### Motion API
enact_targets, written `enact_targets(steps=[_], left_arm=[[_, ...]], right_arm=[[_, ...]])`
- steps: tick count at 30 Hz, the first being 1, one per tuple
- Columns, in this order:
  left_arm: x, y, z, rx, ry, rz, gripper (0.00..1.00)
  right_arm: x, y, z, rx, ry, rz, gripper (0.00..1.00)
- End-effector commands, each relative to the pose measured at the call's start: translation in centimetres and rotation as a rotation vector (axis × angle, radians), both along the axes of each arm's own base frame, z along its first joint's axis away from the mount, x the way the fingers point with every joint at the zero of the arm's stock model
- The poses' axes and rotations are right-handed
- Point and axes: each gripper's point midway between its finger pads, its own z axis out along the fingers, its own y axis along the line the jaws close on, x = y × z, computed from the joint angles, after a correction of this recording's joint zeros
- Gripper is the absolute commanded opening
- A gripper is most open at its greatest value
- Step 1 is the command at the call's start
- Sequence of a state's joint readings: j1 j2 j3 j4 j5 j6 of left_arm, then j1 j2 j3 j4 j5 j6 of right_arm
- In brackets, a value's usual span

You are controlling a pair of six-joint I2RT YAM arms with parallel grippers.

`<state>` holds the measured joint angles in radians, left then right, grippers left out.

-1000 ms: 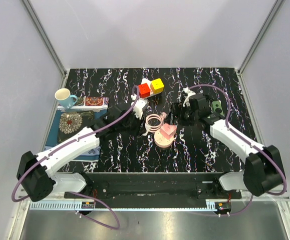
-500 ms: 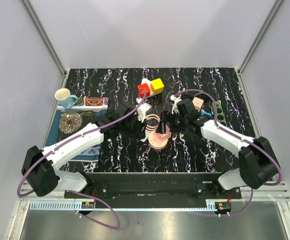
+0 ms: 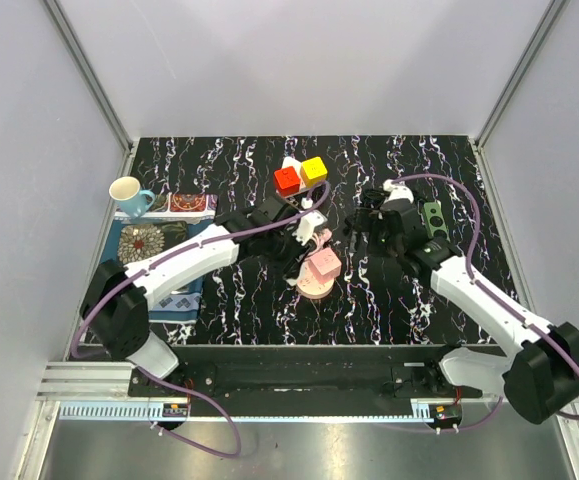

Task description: Insert the plug

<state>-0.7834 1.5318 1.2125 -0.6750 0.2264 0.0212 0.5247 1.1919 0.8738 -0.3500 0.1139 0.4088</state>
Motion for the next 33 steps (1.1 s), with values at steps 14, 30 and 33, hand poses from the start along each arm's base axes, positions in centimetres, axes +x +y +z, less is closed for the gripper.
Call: enact_targets(steps=[14,30,33], left_arm=[[1.3,-2.2,-1.6,0.176,-0.073,-0.113,0.00],[1.6,-3.5,-2.6,0.167,-0.073,-0.133,0.00],[1.5,-3.6,-2.9,0.167,-0.064,-0.137,0.00]], right_arm=[[-1.8,-8.3,-1.0,-0.097,-0.022,-0.245,0.99],[-2.2,-8.1,-0.8,-0.086,-0.025,-0.221,0.99],[-2.3,-8.1,-0.8,-0.083,-0.027,-0.218,0.99]])
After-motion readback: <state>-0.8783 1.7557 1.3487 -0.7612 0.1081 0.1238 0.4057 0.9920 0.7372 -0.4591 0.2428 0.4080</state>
